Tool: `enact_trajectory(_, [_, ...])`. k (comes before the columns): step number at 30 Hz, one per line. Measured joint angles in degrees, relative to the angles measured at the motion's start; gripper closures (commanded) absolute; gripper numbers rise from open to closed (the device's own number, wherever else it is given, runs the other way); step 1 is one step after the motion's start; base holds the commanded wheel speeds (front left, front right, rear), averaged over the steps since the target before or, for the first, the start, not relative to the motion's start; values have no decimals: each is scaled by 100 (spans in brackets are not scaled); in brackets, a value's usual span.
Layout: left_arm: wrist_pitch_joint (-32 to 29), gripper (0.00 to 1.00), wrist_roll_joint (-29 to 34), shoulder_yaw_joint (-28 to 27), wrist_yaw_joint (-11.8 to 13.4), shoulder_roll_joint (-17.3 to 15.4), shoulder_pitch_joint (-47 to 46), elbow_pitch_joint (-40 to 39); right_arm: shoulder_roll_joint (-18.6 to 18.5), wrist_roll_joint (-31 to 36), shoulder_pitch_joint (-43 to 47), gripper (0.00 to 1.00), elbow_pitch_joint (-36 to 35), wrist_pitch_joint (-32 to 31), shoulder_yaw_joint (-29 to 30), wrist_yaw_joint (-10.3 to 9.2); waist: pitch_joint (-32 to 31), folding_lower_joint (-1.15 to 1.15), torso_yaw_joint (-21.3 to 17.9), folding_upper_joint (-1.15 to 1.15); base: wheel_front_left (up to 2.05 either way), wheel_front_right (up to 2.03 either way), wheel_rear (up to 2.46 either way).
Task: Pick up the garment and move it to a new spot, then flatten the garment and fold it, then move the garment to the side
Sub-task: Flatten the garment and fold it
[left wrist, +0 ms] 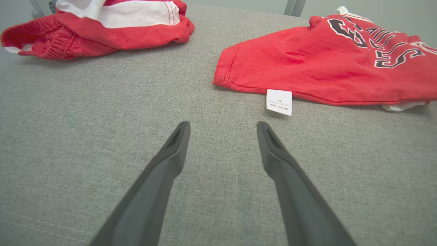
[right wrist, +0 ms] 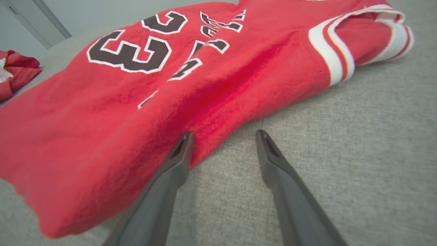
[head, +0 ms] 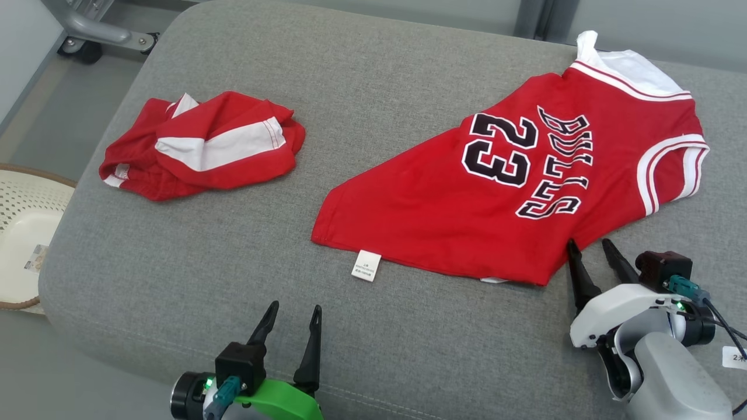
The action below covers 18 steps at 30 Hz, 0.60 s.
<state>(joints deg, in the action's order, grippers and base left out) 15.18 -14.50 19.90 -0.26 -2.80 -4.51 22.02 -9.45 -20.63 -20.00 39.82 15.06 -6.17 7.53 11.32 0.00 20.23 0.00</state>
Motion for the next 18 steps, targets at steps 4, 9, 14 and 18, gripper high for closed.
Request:
enact_trajectory(4, [0,0,1,51,2,0,-32,-100,-69,-55,-76,100,-10,-1,2,0,28,0,42,0,0,0,0])
enact_trajectory(9, [0,0,-1,103,29,0,-31,-146,-162,-90,-105,100,-350,0,88,0,15,0,77,0,0,0,0])
enact_trajectory(14, [0,0,-87,221,52,-1,-35,-219,-335,-32,-313,100,-843,-1,-60,0,51,0,150,0,0,0,0])
enact_trajectory(18, [0,0,-208,431,53,-1,-143,-279,-523,40,-812,100,-938,-1,-402,-1,91,0,309,0,0,0,0])
